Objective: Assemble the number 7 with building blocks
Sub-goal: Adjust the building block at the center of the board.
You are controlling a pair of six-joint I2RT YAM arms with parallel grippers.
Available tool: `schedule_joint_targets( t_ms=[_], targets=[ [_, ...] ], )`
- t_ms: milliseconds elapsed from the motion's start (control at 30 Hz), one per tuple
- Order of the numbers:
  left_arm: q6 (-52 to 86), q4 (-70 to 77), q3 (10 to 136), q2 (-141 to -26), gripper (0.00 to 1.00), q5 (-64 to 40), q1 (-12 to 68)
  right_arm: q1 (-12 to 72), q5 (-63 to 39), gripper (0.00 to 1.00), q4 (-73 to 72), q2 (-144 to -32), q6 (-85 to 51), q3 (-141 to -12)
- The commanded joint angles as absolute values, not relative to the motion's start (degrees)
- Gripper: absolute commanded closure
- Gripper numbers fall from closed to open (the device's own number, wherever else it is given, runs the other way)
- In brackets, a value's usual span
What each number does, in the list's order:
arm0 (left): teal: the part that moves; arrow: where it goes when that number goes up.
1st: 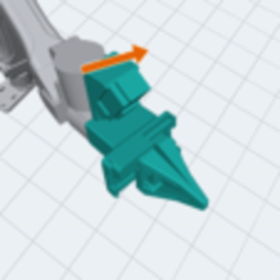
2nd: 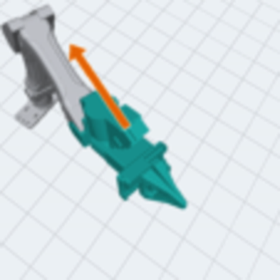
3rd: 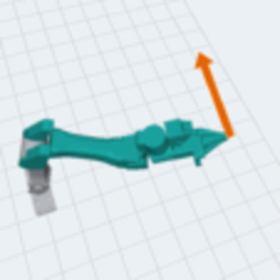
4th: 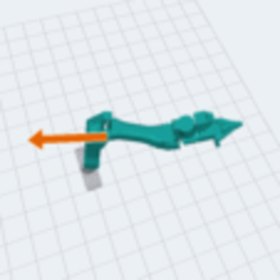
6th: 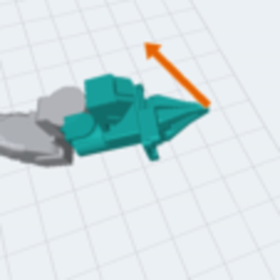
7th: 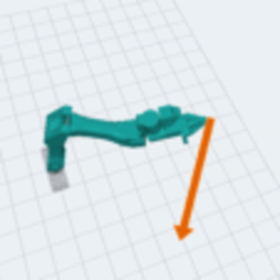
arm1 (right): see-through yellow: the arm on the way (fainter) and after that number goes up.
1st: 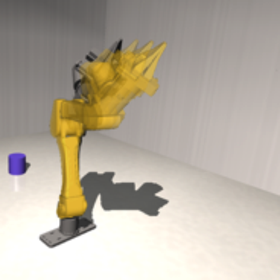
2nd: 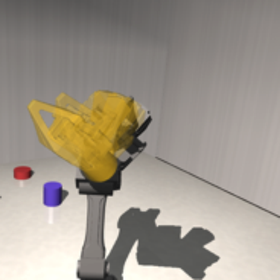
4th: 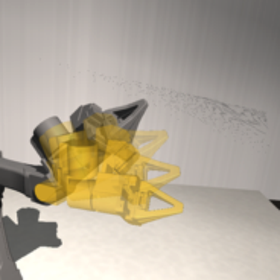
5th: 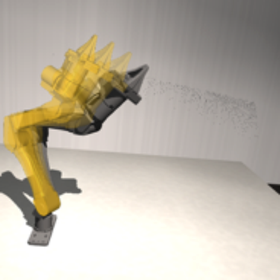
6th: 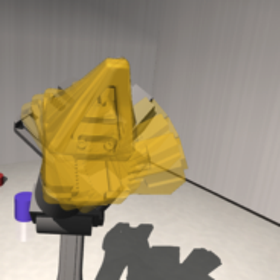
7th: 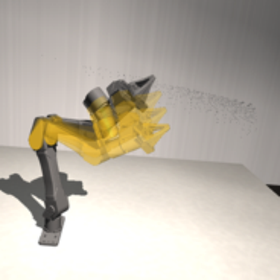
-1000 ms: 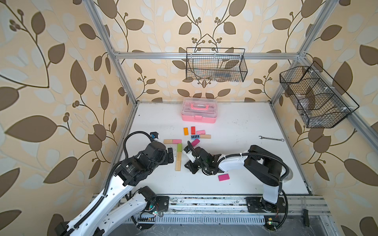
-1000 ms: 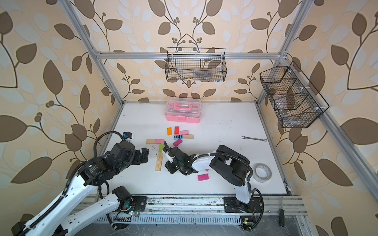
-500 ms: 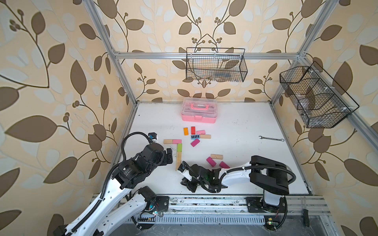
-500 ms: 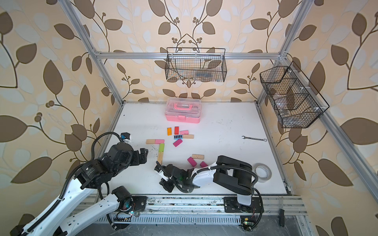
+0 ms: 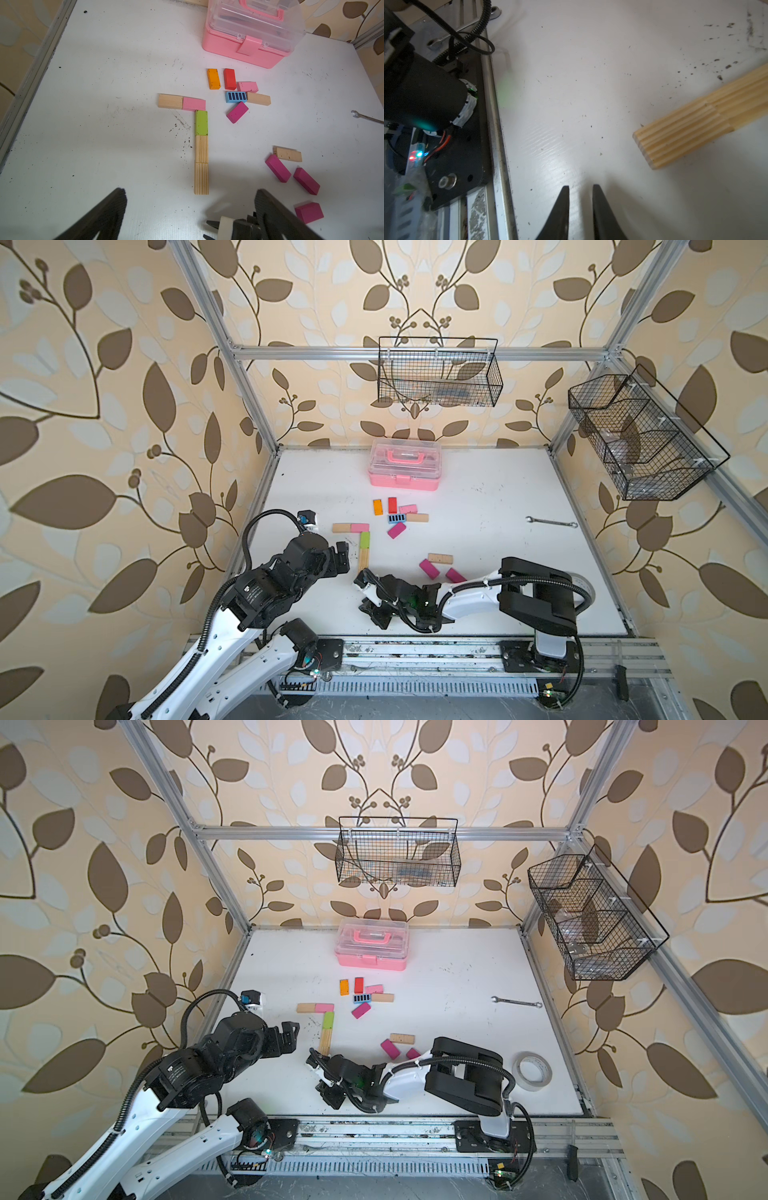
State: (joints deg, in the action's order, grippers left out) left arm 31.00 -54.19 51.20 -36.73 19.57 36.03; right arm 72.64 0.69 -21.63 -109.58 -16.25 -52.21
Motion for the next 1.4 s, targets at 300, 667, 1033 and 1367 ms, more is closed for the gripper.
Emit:
schedule_joint_targets(
  t_ms=[300,667,1033,1367],
  targets=[
    [30.21,-53.35,50.60,-36.43,0.01,20.21,36.21,70.95,3.34,0.78,-21.68,-113.14,-17.40,-54.93],
    [30.32,-53.53,50.62,-36.12,0.01,20.72,36.21,69.70,3.89,0.78,-23.10,-114.20,-18.28,-54.97],
    [30.31,-53.53,50.62,-36.12,0.01,20.74,36.21,68.73,3.75,0.78,-23.54,-114.55,-18.28,-55.19],
    [30.32,-53.55,50.60,-36.12,0.01,20.74,36.29,68.42,4.04,0.78,-23.70,-114.77,-18.54,-55.30]
  ],
)
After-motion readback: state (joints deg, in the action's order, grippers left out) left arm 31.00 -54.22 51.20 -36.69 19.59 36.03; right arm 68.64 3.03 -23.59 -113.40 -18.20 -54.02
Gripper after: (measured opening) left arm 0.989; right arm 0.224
